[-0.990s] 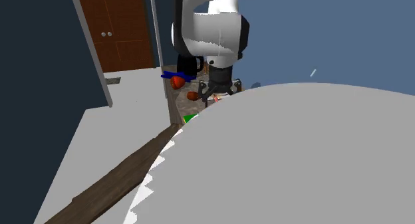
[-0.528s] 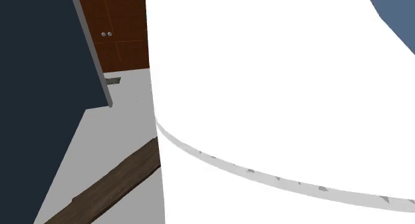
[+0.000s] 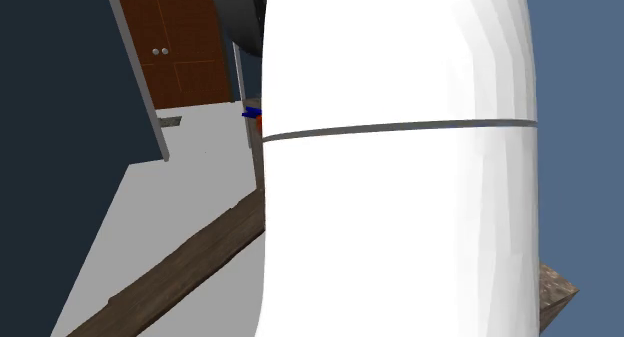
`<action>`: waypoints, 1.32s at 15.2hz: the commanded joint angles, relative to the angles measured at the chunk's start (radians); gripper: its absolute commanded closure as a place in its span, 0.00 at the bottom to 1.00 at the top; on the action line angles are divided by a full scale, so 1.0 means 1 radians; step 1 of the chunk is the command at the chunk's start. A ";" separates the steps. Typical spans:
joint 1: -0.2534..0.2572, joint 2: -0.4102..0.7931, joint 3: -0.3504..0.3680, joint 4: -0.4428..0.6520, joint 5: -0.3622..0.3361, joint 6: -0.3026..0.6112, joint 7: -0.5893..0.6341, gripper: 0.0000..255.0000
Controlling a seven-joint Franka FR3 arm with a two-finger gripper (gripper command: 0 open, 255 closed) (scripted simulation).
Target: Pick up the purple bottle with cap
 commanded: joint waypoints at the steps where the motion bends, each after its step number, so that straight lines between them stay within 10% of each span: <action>1: -0.003 0.020 0.003 0.003 0.004 0.017 -0.003 0.00; 6: -0.006 0.054 0.008 0.003 0.011 0.051 -0.007 0.00; 7: -0.006 0.054 0.008 0.004 0.011 0.051 -0.007 1.00; 20: -0.002 0.016 0.002 0.003 0.004 0.013 -0.003 1.00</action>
